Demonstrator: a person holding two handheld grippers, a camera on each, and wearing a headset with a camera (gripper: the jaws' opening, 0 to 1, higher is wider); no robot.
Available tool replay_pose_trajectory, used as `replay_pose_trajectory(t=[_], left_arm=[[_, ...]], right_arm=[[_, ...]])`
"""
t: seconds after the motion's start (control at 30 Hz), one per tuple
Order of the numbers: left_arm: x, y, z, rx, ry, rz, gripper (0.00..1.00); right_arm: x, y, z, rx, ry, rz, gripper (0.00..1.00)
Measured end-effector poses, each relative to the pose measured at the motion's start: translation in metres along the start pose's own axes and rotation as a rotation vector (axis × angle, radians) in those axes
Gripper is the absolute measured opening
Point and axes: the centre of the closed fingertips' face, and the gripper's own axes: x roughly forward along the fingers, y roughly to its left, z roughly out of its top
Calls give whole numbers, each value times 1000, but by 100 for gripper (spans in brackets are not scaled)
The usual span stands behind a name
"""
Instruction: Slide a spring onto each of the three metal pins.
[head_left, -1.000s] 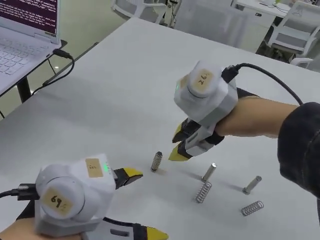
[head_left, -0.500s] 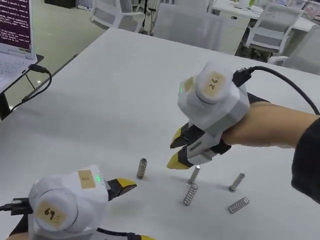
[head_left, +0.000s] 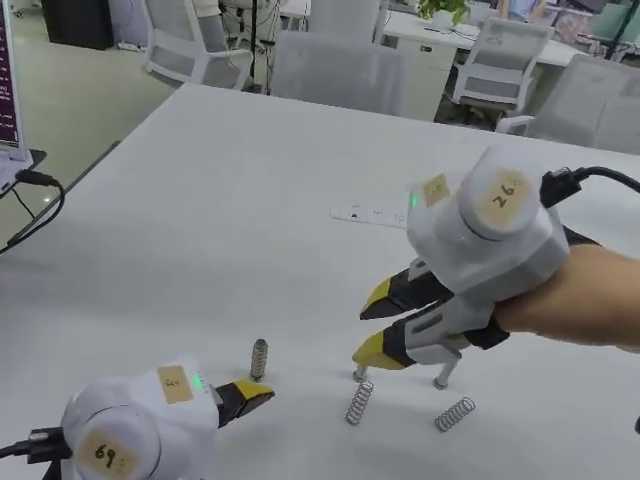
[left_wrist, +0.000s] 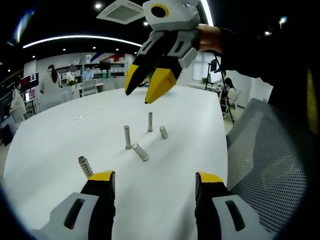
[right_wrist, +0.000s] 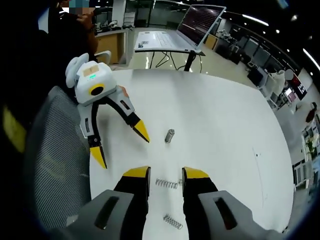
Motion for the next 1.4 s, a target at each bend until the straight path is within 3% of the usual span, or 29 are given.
replay_pose_trajectory(t=[0.6, 1.03, 1.4], left_arm=[[15, -5, 10, -26, 7, 7, 58], [26, -3, 16, -54, 38, 13, 55], [41, 7, 14, -88, 52, 40, 51]], right_arm=[[-40, 1, -61, 216, -136, -98, 25], [-52, 5, -97, 374, -244, -146, 30], [-57, 12, -116, 411, -250, -142, 34]])
